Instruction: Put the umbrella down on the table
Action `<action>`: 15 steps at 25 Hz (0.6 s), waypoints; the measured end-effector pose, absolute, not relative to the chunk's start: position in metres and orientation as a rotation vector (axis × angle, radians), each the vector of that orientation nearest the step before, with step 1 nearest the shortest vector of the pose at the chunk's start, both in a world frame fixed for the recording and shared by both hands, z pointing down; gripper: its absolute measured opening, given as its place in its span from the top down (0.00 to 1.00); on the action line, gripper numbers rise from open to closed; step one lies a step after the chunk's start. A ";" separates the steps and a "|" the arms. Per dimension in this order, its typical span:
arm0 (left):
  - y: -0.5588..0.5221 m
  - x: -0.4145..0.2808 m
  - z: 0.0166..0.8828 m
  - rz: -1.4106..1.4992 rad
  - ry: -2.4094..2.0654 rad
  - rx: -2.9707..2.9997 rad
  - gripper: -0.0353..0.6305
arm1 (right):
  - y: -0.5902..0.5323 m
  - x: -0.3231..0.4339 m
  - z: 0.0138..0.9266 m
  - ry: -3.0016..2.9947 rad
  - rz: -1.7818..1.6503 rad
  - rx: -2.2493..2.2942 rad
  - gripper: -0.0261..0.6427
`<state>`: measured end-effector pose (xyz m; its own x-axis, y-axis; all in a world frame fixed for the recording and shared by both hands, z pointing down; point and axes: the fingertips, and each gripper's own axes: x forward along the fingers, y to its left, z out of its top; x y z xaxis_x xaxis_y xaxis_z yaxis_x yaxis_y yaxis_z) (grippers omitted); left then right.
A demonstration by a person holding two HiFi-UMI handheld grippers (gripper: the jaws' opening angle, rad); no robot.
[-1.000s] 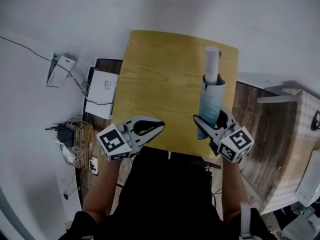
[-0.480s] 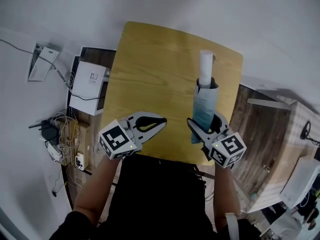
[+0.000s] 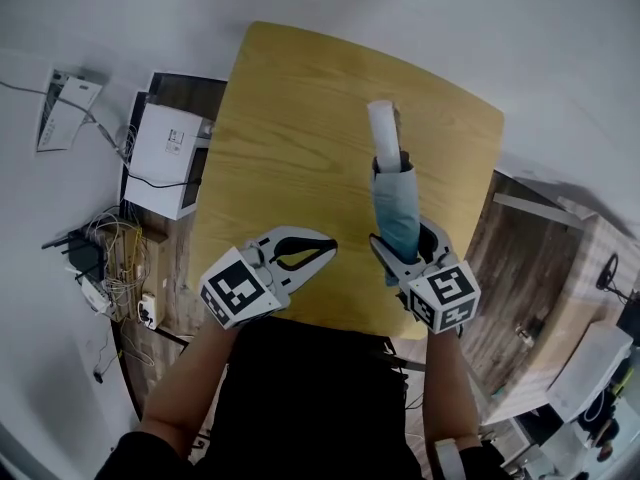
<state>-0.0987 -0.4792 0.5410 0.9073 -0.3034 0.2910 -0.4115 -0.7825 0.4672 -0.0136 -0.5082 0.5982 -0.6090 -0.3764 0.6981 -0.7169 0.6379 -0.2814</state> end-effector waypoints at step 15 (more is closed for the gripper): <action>-0.493 -0.101 0.573 0.224 -0.489 2.479 0.93 | -0.510 -0.024 0.658 -2.053 0.727 0.775 0.52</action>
<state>-0.1012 -0.4929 0.5731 0.9180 -0.2934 0.2668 -0.3937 -0.7550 0.5243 -0.0240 -0.5101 0.6577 -0.4866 -0.2666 0.8319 -0.7310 0.6457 -0.2206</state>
